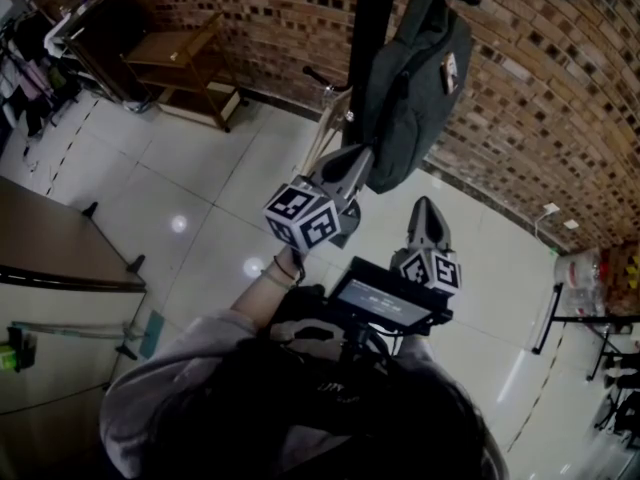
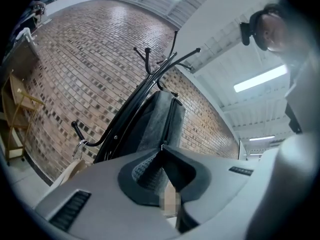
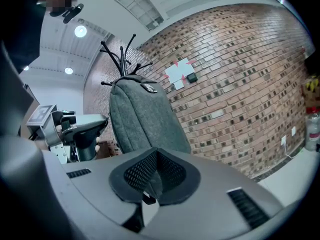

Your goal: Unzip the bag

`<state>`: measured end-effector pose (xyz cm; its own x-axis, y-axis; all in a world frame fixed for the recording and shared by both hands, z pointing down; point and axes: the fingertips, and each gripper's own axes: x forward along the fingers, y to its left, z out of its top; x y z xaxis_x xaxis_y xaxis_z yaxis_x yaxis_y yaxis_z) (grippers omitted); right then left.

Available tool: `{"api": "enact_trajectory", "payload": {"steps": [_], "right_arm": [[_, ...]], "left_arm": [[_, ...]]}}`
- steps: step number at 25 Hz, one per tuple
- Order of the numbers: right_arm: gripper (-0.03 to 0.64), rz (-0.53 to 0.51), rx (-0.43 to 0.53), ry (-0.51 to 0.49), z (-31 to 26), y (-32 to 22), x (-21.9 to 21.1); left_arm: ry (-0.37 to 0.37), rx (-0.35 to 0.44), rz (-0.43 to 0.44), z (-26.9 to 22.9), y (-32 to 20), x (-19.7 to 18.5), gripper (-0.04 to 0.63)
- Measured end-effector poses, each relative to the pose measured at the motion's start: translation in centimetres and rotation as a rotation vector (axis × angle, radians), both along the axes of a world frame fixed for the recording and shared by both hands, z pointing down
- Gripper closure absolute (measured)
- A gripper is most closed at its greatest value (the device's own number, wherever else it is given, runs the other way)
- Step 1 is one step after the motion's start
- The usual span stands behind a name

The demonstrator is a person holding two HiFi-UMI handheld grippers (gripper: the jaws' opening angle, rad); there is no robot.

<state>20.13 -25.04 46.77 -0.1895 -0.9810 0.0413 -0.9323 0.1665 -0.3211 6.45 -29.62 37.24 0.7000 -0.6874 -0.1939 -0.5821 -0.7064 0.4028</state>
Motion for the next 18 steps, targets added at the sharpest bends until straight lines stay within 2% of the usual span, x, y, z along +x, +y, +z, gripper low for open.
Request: {"api": "enact_trajectory", "payload": {"steps": [3,7,12,18], "right_arm": [[0.618,0.003,-0.003,-0.001,-0.2,0.0,0.0],[0.618,0.01,-0.006,0.004,-0.1,0.2,0.1],[0.618,0.015,-0.004,0.008,-0.2,0.4,0.2],[0.618,0.025,-0.001,0.011,-0.4,0.7,0.4]], "left_arm": [[-0.024,-0.013,-0.003,1.4,0.0,0.1,0.586],[-0.019,-0.051,0.005,3.1,0.2,0.2,0.586],[-0.045,-0.06,0.0,4.5,0.2,0.3,0.586],[-0.021,-0.104,0.016,6.6,0.2,0.4,0.586]]}}
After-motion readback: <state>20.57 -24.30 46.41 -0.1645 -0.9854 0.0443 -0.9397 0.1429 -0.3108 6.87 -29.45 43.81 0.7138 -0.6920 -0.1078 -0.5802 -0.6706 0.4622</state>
